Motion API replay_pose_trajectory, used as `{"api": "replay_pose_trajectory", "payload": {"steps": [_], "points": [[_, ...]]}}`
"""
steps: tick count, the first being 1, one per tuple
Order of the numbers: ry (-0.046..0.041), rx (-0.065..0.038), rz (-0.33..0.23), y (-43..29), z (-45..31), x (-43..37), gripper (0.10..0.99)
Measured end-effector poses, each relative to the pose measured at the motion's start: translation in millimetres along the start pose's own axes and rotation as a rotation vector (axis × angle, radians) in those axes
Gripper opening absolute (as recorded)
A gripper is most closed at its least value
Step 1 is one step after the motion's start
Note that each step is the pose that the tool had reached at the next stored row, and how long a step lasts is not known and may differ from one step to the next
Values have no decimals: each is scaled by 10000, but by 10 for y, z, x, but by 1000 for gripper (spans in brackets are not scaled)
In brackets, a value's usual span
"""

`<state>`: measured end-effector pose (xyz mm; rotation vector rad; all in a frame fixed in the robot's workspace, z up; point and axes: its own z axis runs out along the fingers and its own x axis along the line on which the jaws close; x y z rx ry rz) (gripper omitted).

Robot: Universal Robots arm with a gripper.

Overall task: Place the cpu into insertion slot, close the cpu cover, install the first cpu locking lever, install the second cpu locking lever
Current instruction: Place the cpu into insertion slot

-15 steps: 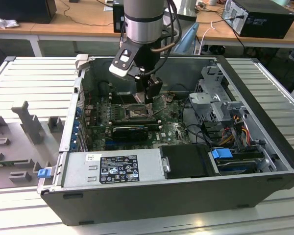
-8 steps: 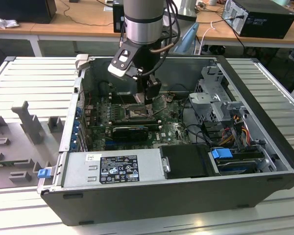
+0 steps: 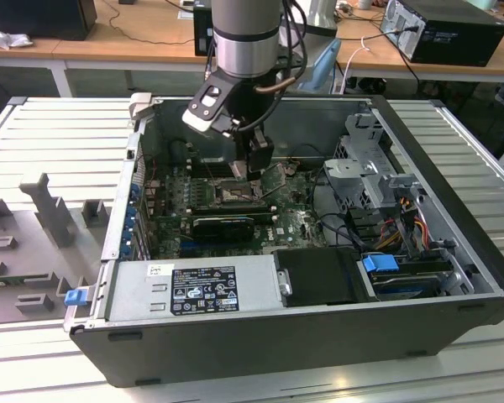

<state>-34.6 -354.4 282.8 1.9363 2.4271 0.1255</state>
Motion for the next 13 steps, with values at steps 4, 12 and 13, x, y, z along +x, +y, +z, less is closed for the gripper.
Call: {"api": "replay_pose_trajectory", "payload": {"steps": [4,12,13], "points": [[-24,-7,286,-1,10,0,525],[-56,-11,676,-3,32,-1,525],[-59,-11,695,-4,33,-1,525]]}}
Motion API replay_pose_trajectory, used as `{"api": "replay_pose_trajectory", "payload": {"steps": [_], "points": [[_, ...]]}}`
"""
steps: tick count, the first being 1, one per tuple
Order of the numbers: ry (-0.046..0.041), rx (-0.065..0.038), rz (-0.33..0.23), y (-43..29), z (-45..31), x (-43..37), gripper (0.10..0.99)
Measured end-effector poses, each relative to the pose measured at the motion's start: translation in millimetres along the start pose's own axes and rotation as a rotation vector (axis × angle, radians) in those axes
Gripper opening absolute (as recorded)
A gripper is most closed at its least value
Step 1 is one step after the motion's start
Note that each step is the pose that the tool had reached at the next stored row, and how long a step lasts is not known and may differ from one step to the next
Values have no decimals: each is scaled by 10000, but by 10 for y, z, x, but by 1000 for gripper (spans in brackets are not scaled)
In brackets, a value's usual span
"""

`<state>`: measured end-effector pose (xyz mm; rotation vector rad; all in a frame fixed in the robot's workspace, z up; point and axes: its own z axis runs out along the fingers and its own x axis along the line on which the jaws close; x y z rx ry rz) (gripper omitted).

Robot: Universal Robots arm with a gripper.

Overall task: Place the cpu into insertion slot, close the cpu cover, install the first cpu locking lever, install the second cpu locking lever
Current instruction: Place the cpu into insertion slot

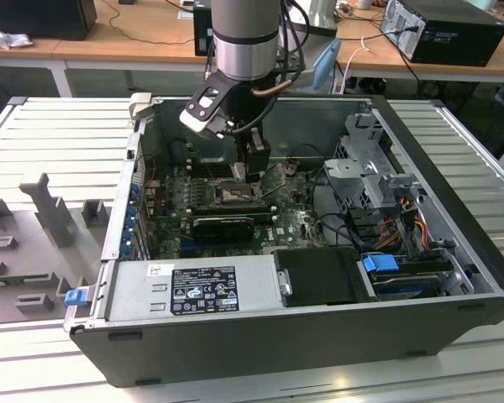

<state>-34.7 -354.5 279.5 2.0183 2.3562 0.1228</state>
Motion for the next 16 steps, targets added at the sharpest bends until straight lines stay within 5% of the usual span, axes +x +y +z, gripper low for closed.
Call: {"api": "replay_pose_trajectory", "payload": {"steps": [16], "points": [[-85,-15,946,-4,29,0,525]]}}
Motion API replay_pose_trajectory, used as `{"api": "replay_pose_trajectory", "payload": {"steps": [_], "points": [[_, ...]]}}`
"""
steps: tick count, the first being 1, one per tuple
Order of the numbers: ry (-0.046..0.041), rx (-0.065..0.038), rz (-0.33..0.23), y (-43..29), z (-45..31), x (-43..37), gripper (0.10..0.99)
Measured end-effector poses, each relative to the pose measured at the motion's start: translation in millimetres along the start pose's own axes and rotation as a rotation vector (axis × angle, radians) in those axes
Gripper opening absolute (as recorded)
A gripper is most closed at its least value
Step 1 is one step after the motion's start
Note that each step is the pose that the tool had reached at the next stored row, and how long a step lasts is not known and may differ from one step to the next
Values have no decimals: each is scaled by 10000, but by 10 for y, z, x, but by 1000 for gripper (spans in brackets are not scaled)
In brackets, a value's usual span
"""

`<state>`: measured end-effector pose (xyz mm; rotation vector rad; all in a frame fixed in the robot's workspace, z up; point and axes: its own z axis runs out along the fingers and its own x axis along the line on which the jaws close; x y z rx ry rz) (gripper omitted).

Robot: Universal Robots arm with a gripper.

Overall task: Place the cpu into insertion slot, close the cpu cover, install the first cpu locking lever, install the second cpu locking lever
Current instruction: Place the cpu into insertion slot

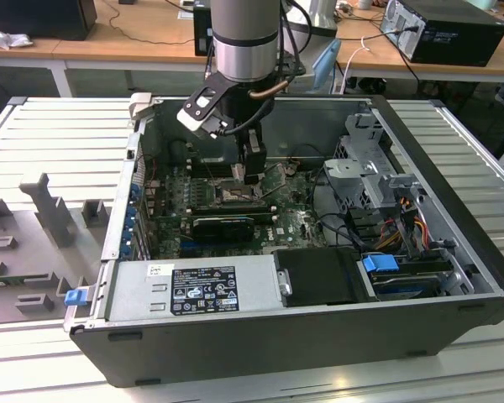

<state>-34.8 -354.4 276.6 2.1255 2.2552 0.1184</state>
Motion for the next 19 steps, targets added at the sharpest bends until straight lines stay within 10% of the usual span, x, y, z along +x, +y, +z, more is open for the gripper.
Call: {"api": "replay_pose_trajectory", "payload": {"steps": [15,19], "points": [[-8,450,90,-36,197,121,525],[-198,508,100,-34,232,120,525]]}}
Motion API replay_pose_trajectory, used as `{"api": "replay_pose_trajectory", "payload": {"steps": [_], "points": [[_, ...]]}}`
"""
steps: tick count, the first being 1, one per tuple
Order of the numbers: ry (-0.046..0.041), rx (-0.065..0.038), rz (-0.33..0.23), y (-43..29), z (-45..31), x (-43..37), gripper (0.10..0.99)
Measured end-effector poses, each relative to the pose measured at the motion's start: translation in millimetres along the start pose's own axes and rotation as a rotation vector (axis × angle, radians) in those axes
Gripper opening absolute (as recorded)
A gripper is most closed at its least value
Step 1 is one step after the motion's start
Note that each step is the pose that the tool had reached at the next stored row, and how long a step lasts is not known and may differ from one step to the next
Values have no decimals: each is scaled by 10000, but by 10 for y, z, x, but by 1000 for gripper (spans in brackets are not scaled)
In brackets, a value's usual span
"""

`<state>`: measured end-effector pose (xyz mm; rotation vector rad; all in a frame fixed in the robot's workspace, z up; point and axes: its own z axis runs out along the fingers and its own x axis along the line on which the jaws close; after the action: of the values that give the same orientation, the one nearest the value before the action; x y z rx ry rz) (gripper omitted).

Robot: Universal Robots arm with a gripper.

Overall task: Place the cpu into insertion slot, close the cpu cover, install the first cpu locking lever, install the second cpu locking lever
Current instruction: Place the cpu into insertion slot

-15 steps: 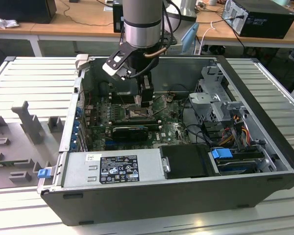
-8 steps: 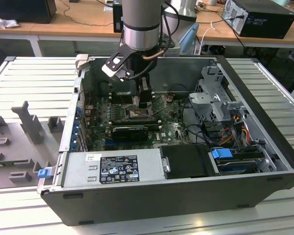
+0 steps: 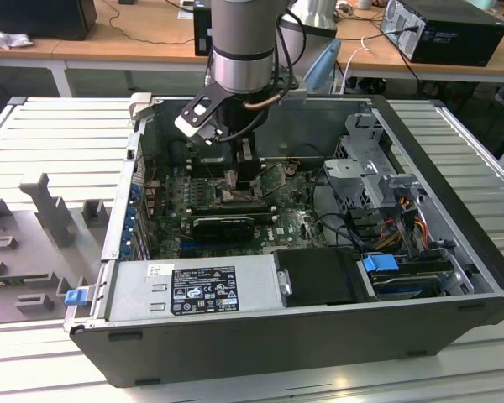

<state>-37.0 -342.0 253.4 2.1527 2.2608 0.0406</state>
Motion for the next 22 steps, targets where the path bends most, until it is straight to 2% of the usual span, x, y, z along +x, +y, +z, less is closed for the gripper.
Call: {"api": "replay_pose_trajectory", "payload": {"steps": [2,5,8,9,17,20,22], "points": [[-177,43,21,18,14,13,525],[-145,41,135,19,44,39,525],[-24,38,229,18,83,64,525],[-11,36,228,18,89,70,525],[10,35,361,8,189,138,525],[17,35,361,5,272,170,525],[23,34,362,4,299,184,525]]}}
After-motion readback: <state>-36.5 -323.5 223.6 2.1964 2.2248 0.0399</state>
